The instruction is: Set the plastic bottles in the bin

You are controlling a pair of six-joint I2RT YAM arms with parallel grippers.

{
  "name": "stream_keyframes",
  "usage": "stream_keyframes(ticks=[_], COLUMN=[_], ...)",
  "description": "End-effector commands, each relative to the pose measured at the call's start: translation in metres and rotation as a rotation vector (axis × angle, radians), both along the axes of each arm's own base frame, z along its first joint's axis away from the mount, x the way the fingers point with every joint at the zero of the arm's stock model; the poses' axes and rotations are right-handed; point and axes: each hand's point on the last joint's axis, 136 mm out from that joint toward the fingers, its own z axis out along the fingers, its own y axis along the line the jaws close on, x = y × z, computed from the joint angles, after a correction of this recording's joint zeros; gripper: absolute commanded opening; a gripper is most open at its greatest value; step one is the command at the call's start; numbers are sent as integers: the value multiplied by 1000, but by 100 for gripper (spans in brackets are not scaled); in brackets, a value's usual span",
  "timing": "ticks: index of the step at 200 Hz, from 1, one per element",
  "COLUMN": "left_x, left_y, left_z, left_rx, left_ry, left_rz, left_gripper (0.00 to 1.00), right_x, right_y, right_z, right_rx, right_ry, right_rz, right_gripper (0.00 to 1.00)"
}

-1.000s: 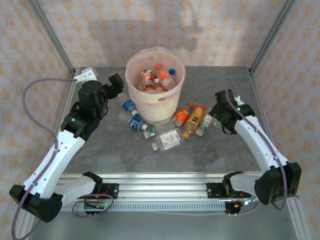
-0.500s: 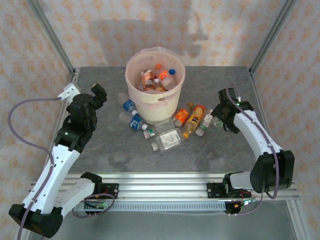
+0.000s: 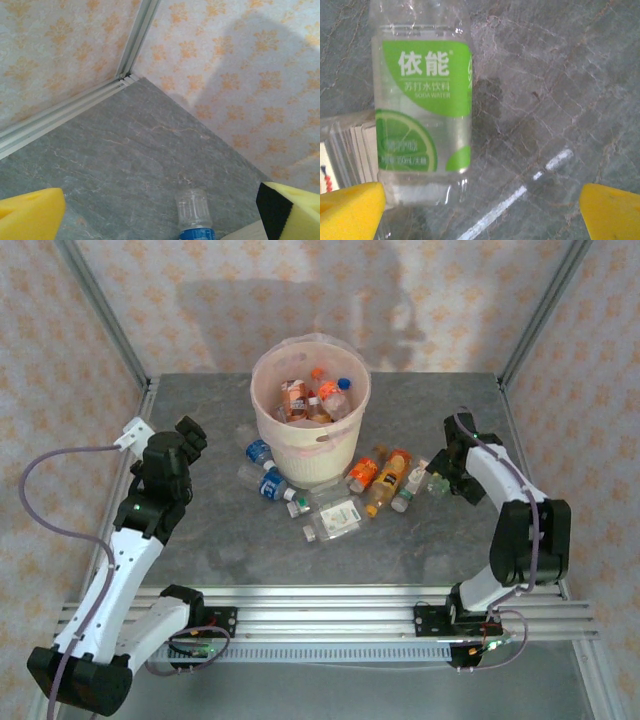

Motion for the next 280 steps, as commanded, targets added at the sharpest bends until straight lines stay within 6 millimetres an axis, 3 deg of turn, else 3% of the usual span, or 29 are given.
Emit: stream_keyframes(ticks=[1, 93, 176, 280], left_x=[1, 7, 15, 15], left_y=[8, 13, 10, 10], left_z=[-3, -18, -27, -31], left_rx=[-17, -28, -40, -46], left_ry=[-7, 35, 60, 72], left_rz=[45, 71, 58, 60], left_gripper=[100, 100, 100, 100], right_x=[20, 58, 57, 58], right_y=[-3, -12, -28, -23], right_z=[5, 2, -21, -53], right_rx=[12, -15, 1, 41], right_ry=[-36, -26, 18, 63], right_rz=[31, 70, 46, 53], right_gripper=[100, 96, 87, 82])
